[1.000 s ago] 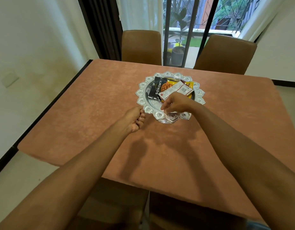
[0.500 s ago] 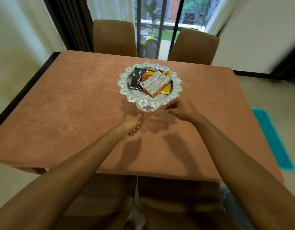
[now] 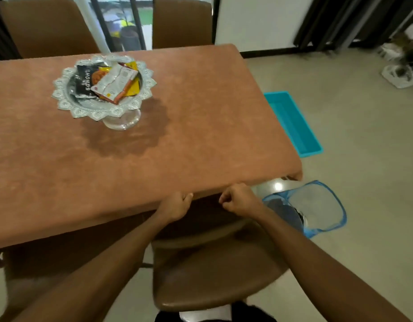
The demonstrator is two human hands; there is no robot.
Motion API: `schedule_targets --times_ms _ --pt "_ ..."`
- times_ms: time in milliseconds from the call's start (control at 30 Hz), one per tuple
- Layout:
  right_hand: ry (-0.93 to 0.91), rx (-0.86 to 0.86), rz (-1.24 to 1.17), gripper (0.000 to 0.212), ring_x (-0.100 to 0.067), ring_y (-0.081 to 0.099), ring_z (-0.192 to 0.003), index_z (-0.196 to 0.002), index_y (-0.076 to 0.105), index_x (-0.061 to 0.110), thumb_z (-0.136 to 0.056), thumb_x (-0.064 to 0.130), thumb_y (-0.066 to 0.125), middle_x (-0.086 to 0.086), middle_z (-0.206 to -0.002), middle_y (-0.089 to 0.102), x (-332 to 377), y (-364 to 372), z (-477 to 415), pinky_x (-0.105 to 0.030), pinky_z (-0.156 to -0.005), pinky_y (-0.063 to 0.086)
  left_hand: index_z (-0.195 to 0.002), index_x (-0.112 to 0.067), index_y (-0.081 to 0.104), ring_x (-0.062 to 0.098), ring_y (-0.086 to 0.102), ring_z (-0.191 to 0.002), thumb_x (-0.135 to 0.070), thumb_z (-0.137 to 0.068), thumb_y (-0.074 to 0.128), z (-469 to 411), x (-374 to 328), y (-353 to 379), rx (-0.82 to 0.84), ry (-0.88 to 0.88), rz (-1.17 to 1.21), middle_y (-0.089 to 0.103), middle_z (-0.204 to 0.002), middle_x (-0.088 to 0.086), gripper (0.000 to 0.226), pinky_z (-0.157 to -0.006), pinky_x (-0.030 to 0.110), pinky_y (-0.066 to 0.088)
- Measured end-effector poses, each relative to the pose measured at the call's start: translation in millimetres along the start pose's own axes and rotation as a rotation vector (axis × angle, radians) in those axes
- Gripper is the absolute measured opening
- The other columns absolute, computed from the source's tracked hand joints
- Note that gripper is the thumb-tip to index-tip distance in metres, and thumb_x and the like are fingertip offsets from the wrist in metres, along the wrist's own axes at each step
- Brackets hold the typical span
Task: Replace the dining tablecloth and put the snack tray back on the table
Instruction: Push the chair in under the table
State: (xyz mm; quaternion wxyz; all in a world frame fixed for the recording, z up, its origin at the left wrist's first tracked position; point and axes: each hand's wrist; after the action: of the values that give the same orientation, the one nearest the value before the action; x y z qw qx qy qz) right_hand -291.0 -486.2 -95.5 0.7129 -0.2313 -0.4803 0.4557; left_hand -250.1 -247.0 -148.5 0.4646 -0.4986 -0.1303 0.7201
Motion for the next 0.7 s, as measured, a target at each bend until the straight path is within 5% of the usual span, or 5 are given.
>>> schedule_targets --times_ms 200,333,700 --pt "-0.076 0.139 0.031 0.009 0.001 0.06 -0.076 -0.093 0.079 0.023 -0.085 0.019 0.077 0.01 -0.089 0.072 -40 25 33 -0.018 -0.072 0.05 -0.054 -0.018 0.051 0.008 0.048 -0.041 -0.046 -0.102 0.044 45 -18 45 0.022 -0.006 -0.208 0.051 -0.048 -0.002 0.056 -0.046 0.025 0.03" --pt "-0.212 0.231 0.029 0.007 -0.003 0.065 -0.082 -0.089 0.076 0.023 -0.086 0.016 0.076 0.007 -0.089 0.071 -13 44 46 -0.025 -0.077 0.058 -0.057 -0.018 0.051 0.01 0.05 -0.044 -0.046 -0.102 0.043 102 4 40 -0.058 -0.124 -0.126 0.053 -0.052 -0.002 0.055 -0.048 0.027 0.034" --pt "-0.458 0.253 -0.029 0.011 0.003 0.064 -0.079 -0.087 0.078 0.025 -0.086 0.014 0.075 0.013 -0.082 0.07 216 152 80 -0.014 -0.07 0.05 -0.049 -0.02 0.036 0.011 0.035 -0.037 -0.042 -0.102 0.048 319 177 -30 -0.576 -0.286 0.201 0.033 -0.041 -0.006 0.059 -0.047 0.033 0.031"
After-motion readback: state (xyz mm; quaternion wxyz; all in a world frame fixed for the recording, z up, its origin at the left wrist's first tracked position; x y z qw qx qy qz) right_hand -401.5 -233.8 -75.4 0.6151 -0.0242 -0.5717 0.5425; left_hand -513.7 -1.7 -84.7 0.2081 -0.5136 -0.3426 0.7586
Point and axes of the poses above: each hand's wrist, its own z-axis away from the middle knuckle, its own y-axis out of the palm, x = y × z
